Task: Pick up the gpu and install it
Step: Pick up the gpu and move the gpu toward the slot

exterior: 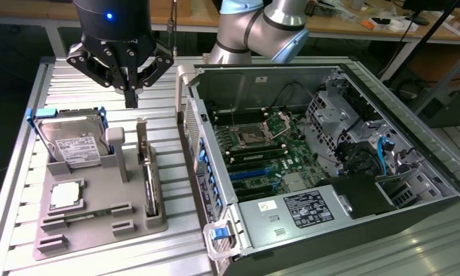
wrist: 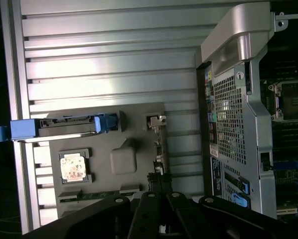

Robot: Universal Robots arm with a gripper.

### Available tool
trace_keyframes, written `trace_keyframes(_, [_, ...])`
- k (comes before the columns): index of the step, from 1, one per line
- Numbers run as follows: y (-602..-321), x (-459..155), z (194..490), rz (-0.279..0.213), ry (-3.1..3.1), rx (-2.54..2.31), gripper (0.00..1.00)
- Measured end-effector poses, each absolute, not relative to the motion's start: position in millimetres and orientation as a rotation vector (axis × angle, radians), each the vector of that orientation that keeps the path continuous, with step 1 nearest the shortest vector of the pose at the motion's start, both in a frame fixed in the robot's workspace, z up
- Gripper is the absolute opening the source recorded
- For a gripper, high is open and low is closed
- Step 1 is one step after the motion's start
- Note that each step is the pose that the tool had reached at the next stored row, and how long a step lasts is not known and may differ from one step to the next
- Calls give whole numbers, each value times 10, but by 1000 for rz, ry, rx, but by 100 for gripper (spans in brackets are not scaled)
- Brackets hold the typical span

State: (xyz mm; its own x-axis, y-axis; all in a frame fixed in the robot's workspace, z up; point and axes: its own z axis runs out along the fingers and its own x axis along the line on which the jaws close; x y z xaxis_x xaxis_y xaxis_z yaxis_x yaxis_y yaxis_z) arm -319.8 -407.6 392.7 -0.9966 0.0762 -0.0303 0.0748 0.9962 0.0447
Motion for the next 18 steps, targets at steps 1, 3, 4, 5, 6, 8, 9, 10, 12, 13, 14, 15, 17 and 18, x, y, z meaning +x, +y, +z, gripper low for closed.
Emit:
trace_keyframes(1, [-4076,-3198,3927,68,3107,118,11])
trace_keyframes(3, [-4076,-3198,3927,68,3107,118,11])
trace_keyframes(4, [-4077,-3198,3927,68,3107,118,11])
trace_keyframes(5, [-4077,-3198,3927,68,3107,118,11])
trace_keyframes(6, [-4076,-3198,3927,68,3107,118,11])
trace_keyframes(8, [-4076,-3198,3927,68,3107,118,11])
trace_keyframes(9, [-4076,-3198,3927,68,3107,119,11])
trace_keyframes(10, [-4076,-3198,3927,68,3106,124,11])
trace_keyframes(12, [-4076,-3197,3927,67,3106,133,11])
trace_keyframes(13, [-4076,-3197,3927,67,3106,136,11])
trace_keyframes(14, [-4076,-3196,3927,67,3105,140,11])
trace_keyframes(15, [-4077,-3196,3927,67,3105,146,11])
trace_keyframes(17, [-4079,-3196,3926,67,3105,154,11])
trace_keyframes(18, [-4082,-3196,3925,67,3104,156,11])
